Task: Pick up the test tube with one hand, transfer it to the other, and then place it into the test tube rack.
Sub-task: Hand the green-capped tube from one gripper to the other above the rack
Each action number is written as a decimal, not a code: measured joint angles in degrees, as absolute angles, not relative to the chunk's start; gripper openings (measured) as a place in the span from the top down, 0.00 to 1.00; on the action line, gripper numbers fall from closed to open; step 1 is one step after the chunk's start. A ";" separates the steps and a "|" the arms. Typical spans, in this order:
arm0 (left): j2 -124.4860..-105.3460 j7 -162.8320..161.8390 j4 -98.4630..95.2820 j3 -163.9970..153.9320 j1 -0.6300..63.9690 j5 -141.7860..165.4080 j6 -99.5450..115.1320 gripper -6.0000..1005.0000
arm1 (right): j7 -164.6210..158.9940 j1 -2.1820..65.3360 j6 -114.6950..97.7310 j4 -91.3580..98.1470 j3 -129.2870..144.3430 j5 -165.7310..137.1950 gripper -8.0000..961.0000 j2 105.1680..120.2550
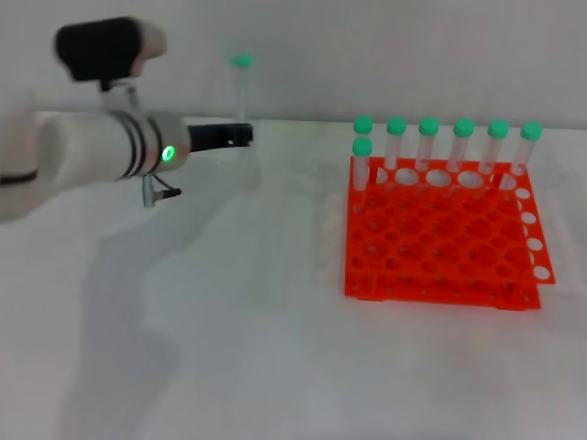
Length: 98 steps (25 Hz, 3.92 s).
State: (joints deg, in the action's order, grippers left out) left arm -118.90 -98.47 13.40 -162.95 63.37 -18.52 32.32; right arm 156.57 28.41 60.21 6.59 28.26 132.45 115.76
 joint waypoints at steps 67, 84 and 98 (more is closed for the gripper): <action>-120.24 -29.17 -15.61 -162.68 51.29 -34.62 57.29 0.78 | 104.01 31.87 90.86 30.92 52.94 99.84 0.26 110.01; -120.04 -29.18 -15.91 -162.69 50.47 -34.63 57.56 0.77 | 104.60 31.10 89.46 30.49 52.73 100.03 0.65 110.12; -120.21 -23.13 -16.75 -160.68 48.30 -35.10 57.60 0.77 | 105.37 30.87 89.65 30.63 52.74 100.22 0.74 110.73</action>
State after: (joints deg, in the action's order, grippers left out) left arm -120.21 -23.13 -16.75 -160.68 48.30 -35.10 57.60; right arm 105.37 30.87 89.65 30.63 52.74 100.22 110.73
